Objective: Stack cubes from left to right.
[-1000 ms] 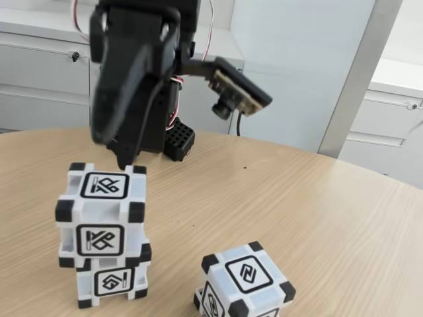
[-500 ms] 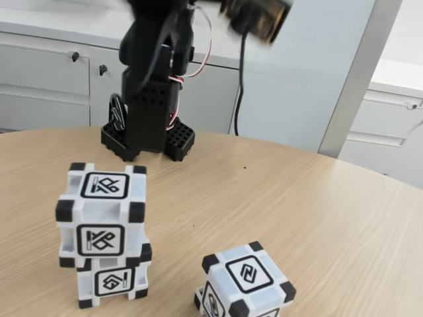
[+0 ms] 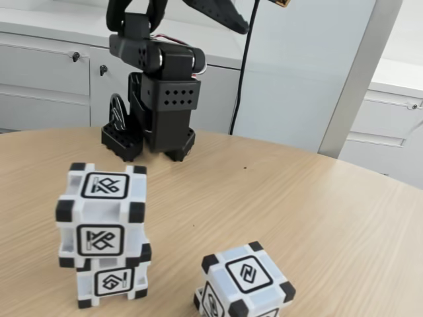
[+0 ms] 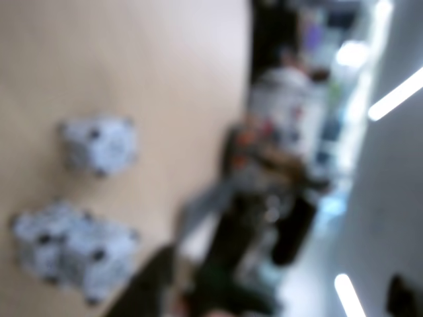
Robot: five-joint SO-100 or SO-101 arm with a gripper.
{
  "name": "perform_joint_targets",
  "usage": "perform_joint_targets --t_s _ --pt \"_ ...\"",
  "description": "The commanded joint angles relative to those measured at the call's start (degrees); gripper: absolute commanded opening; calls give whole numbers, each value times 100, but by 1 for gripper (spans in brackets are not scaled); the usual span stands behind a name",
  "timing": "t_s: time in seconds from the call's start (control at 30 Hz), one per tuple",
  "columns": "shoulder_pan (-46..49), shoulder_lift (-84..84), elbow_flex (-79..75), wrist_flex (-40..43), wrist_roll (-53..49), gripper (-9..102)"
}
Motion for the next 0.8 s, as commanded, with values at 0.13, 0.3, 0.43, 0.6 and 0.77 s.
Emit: perform_joint_targets --t_s 0.13,0.3,0.43,0.6,0.77 --pt "-44 -1072 -185 -105 202 36" --pt "-44 -2962 -211 -369 422 36" --pt "-35 -4140 -211 -598 501 35" --pt "325 -5001 -211 -1063 563 35" --pt "914 -5739 -211 -1793 308 37"
